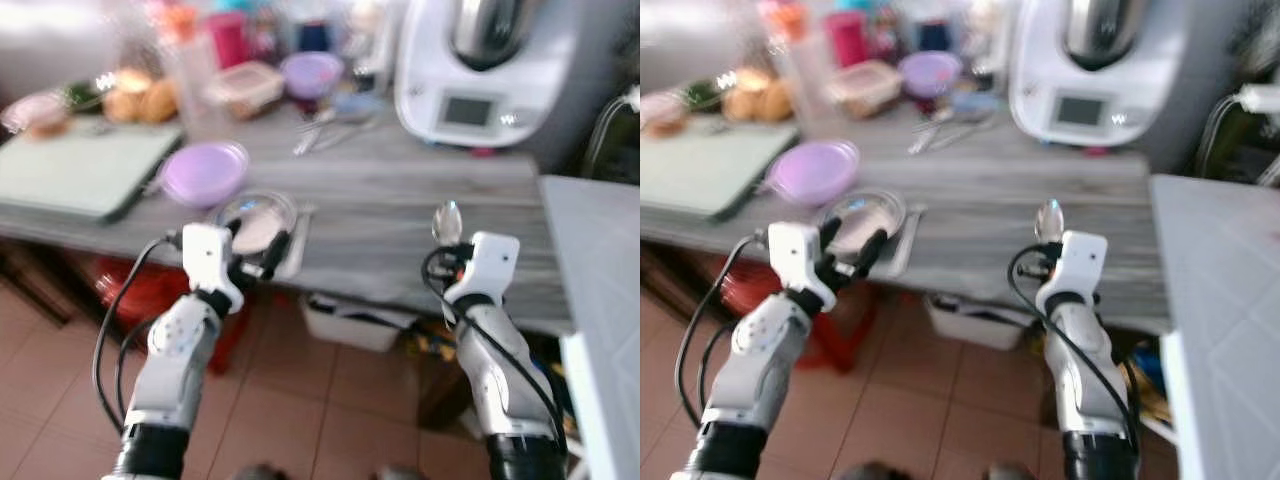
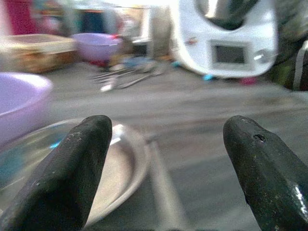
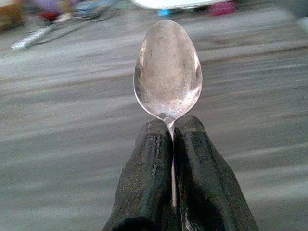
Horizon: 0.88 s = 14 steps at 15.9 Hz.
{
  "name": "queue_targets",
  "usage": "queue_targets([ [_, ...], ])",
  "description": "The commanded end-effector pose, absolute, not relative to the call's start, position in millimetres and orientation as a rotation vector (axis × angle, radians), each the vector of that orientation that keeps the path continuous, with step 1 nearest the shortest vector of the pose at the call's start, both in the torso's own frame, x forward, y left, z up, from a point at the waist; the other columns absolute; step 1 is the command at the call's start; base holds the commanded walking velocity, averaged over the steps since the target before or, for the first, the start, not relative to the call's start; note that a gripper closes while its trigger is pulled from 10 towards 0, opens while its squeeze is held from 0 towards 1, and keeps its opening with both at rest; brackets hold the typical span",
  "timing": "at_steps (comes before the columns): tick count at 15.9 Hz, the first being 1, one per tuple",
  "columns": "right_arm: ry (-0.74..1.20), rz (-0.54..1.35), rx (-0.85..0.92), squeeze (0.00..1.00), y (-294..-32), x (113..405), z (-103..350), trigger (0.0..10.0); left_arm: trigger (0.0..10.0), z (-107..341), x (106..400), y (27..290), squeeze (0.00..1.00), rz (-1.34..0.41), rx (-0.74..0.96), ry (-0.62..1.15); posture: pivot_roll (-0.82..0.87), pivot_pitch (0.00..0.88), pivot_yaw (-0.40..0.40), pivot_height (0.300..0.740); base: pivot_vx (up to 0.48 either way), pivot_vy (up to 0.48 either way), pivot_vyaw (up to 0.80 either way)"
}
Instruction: Setting the table
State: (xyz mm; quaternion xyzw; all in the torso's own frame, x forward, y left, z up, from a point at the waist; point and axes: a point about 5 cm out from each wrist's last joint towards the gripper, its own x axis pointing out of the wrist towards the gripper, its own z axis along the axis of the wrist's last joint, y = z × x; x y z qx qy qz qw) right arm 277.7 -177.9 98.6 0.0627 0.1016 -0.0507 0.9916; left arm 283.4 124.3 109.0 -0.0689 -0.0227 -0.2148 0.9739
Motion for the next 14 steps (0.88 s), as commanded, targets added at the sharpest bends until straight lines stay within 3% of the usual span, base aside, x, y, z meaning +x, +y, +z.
queue_targets([
  [1,0.194,-0.121,0.120,0.00,-184,277,101,10.0,10.0,110,283,119,0.00,-0.450,-0.150,-0.040,-0.04,0.000,0.041,0.740,0.000,0.420,0.00],
  [3,0.194,-0.119,0.117,0.00,-184,277,100,10.0,10.0,114,284,123,0.00,-0.434,-0.140,-0.066,-0.04,0.000,0.041,0.740,0.000,0.441,0.00],
  [8,0.195,-0.120,0.115,0.00,-184,276,99,10.0,10.0,121,287,126,0.00,-0.389,-0.151,-0.105,-0.04,0.000,0.044,0.740,0.000,0.000,0.00],
  [12,0.192,-0.126,0.120,0.00,-184,274,99,10.0,10.0,112,285,144,0.00,-0.312,-0.109,-0.057,-0.04,0.000,0.046,0.740,0.000,0.000,0.00],
  [14,0.166,-0.128,0.121,0.00,-185,270,102,10.0,10.0,111,282,152,0.00,-0.281,-0.074,-0.063,-0.04,0.000,0.048,0.740,0.000,0.471,0.00],
])
